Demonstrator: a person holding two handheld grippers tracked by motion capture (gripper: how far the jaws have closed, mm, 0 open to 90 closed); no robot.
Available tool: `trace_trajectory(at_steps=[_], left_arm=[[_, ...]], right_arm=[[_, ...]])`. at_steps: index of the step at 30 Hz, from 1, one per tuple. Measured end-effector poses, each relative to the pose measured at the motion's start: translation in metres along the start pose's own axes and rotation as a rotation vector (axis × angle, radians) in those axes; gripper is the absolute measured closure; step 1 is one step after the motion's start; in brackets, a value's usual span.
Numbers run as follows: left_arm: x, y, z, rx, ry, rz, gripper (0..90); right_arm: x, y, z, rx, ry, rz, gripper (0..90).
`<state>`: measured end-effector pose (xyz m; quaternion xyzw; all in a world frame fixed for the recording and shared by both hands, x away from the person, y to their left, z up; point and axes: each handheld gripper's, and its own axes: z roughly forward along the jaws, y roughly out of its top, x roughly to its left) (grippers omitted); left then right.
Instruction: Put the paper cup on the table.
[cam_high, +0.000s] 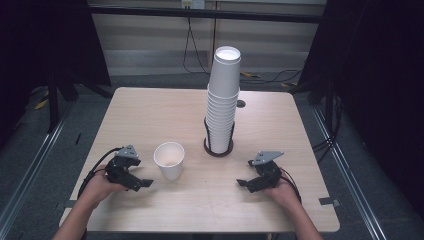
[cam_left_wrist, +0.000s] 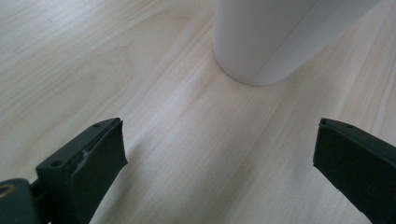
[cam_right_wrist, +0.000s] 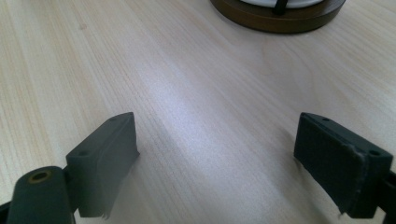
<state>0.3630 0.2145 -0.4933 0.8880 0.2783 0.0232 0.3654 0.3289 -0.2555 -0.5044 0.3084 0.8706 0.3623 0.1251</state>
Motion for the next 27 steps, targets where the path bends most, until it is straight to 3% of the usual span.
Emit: trace_trajectory(at_steps=[11,19,27], left_arm=[[0.001,-0.018,0.002,-0.005,0.019,-0.015,2.8],[-0.001,-0.023,0.003,-0.028,0.042,0.014,1.7],[-0.008,-0.027,0.006,-0.032,0.091,0.075,0.0]], right_arm=[[0.000,0.000,0.000,0.000,0.000,0.000,12.9],[0.000,0.000,0.000,0.000,0.000,0.000,13.0],[0.000,0.000,0.000,0.000,0.000,0.000,13.0]])
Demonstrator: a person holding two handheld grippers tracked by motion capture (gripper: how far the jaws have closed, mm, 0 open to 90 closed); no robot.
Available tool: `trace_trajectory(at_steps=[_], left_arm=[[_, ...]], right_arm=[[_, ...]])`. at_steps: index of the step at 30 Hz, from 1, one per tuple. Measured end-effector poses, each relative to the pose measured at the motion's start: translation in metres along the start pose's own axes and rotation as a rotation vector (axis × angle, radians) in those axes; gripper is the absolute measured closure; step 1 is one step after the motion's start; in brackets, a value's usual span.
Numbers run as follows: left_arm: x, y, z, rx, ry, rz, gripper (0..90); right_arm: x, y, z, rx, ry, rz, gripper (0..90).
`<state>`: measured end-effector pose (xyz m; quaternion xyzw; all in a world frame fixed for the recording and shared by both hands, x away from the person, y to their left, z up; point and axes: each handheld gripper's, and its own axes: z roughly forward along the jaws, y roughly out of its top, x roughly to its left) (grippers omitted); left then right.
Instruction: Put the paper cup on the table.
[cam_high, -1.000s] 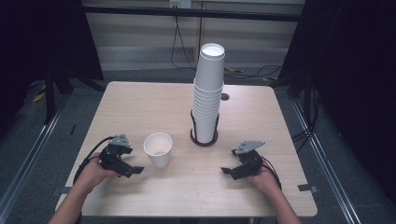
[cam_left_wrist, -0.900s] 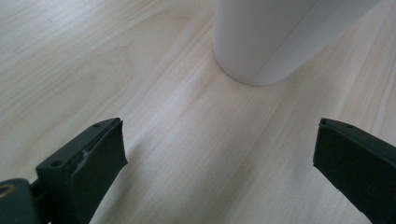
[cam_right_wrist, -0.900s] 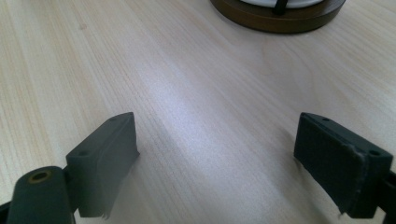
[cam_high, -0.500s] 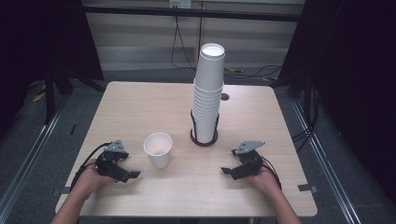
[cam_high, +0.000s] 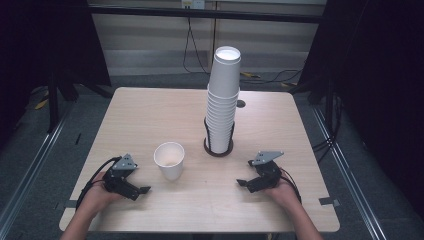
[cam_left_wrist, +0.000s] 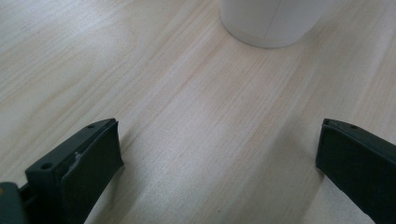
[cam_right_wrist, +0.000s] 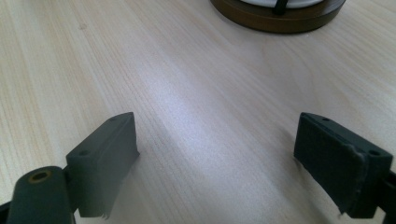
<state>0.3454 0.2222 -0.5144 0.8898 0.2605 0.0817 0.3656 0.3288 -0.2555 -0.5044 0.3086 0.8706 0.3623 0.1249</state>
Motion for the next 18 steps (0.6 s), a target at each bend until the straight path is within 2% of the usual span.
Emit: trace_trajectory(at_steps=[5,18], left_arm=[[0.0005,-0.0045,-0.0004,-0.041,-0.004,-0.011,0.0],[-0.0013,-0.0046,0.0001,-0.038,0.009,-0.002,0.0]], right_arm=[[0.0000,0.0000,0.0000,0.000,0.000,0.000,13.0],[0.0000,0.0000,0.0000,0.000,0.000,0.000,13.0]])
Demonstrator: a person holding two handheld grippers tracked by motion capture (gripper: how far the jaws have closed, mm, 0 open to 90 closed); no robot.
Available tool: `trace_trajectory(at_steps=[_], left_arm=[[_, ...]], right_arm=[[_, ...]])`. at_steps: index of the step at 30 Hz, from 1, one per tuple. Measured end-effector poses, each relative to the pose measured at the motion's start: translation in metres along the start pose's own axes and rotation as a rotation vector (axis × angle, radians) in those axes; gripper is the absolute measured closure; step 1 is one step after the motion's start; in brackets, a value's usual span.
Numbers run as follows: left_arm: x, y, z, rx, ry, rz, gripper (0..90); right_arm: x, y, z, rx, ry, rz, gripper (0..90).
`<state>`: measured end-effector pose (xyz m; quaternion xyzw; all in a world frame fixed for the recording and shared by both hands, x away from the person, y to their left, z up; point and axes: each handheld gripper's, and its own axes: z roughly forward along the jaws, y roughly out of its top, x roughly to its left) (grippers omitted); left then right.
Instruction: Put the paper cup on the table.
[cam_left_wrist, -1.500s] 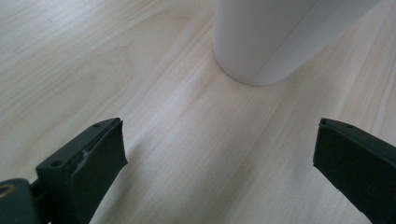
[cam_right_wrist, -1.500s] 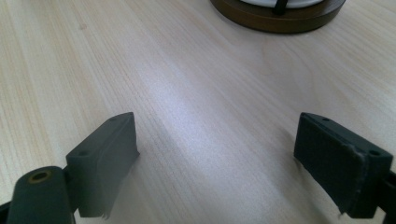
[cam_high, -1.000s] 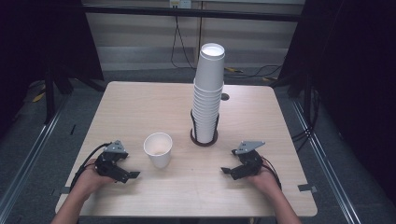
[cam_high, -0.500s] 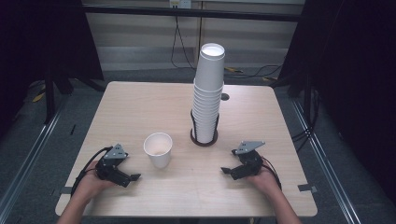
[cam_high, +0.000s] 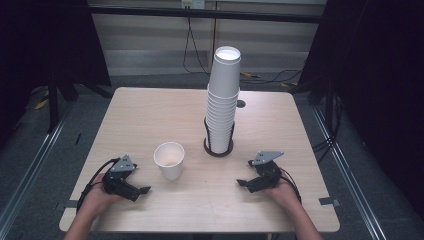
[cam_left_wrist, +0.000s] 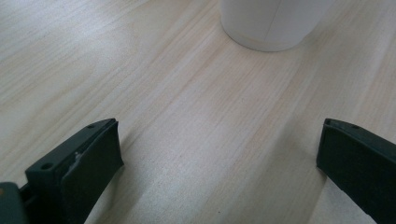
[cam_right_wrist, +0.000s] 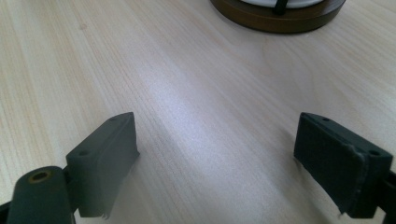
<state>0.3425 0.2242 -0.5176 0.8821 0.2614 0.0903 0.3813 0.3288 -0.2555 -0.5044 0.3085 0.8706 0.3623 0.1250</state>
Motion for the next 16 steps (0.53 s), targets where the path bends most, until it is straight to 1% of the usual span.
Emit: trace_trajectory(at_steps=[13,16], left_arm=[[-0.0009,-0.0003,-0.0005,0.000,0.010,-0.002,0.0],[-0.0017,-0.0006,-0.0006,-0.003,0.015,-0.011,0.0]], right_arm=[[0.0001,0.0000,-0.0001,-0.001,-0.011,0.000,13.2],[0.0003,-0.0002,-0.0003,-0.001,-0.017,0.006,13.0]])
